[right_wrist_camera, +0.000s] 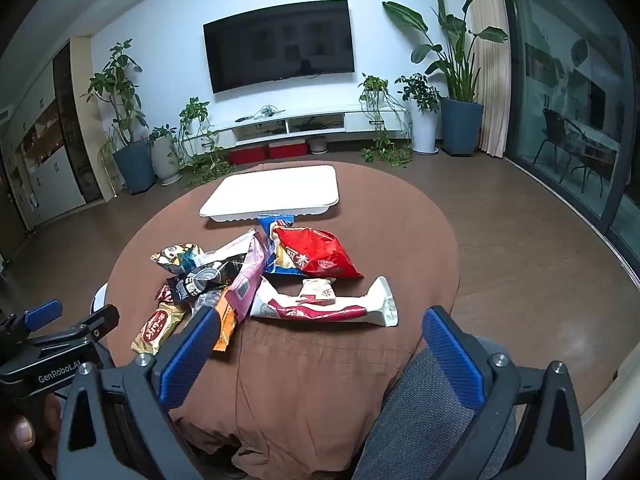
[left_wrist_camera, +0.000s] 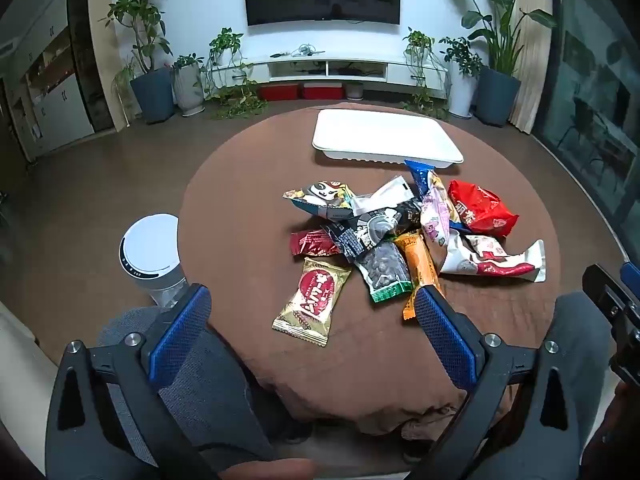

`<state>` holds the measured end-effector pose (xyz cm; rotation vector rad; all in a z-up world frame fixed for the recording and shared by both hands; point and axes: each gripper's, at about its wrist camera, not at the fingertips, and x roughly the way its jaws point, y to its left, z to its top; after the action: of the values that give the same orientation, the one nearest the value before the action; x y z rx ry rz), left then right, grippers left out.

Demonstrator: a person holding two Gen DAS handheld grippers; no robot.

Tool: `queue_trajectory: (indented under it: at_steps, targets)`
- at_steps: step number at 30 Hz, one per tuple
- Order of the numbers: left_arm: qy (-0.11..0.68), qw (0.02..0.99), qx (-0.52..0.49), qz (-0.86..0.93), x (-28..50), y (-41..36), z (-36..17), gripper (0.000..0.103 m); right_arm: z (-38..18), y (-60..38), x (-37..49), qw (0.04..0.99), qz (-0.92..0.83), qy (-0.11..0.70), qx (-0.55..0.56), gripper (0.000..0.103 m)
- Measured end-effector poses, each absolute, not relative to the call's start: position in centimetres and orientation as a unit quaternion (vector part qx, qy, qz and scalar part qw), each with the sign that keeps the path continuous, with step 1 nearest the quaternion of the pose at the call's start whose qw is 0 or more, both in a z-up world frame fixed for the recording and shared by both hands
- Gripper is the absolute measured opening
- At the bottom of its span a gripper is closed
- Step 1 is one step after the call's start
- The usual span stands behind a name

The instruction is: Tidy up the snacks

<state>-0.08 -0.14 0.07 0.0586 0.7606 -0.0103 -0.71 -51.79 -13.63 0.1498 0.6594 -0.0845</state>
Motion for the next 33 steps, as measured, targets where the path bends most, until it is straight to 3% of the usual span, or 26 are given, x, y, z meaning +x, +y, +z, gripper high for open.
queue_trajectory:
  at_steps: [33]
  targets:
    - [0.381, 0.924, 0.021, -0.009, 0.7, -0.1, -0.9, 0.103, -14.4, -51.2, -0.3, 0.941, -0.041, 0.329, 0.064, 0.103]
